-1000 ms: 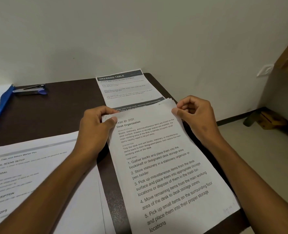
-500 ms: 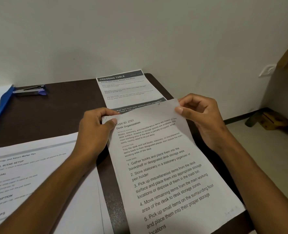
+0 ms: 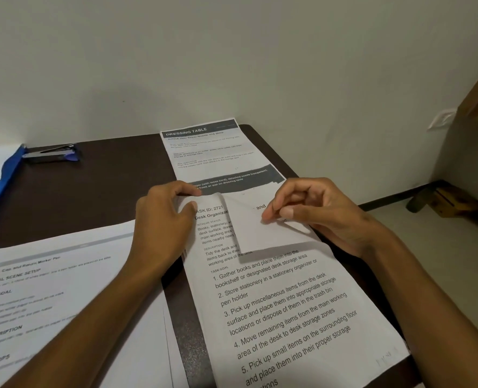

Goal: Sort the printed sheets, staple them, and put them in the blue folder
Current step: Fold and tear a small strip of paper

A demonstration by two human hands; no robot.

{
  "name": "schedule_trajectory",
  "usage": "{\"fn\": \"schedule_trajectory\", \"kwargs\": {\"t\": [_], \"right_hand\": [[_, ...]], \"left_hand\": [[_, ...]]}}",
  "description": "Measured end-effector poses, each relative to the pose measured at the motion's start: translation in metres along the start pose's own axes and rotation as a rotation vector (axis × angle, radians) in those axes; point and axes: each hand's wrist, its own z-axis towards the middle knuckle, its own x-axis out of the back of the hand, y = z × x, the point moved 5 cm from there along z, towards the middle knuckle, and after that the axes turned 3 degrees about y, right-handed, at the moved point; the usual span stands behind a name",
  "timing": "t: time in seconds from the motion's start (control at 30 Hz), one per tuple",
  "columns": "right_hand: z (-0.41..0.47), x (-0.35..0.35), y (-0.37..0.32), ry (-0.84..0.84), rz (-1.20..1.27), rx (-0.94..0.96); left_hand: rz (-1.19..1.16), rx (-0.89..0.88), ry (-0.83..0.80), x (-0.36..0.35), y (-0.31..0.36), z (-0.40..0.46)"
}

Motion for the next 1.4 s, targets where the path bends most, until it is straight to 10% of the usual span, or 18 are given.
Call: {"fn": "schedule_trajectory", "kwargs": {"t": [0.53,0.67,0.83,1.4], "right_hand": [[0.003,-0.006,0.004,-0.063,-0.011,-0.009],[0.006,0.012,0.001,0.215,0.001,0.076],[0.007,0.039,0.014,0.612,-0.707,0.004],[0.012,0.027,0.013,0.512,-0.424,0.031]], "left_hand": [[0.444,-0.449,-0.289,-0.033,0.025,-0.023],[0.379,-0.407,-0.278,-0.030,0.024,-0.022],[0.369,-0.408,-0.215,-0.027,0.027,-0.024],[0.523,-0.519,-0.130,-0.029,0.037,-0.026]]}}
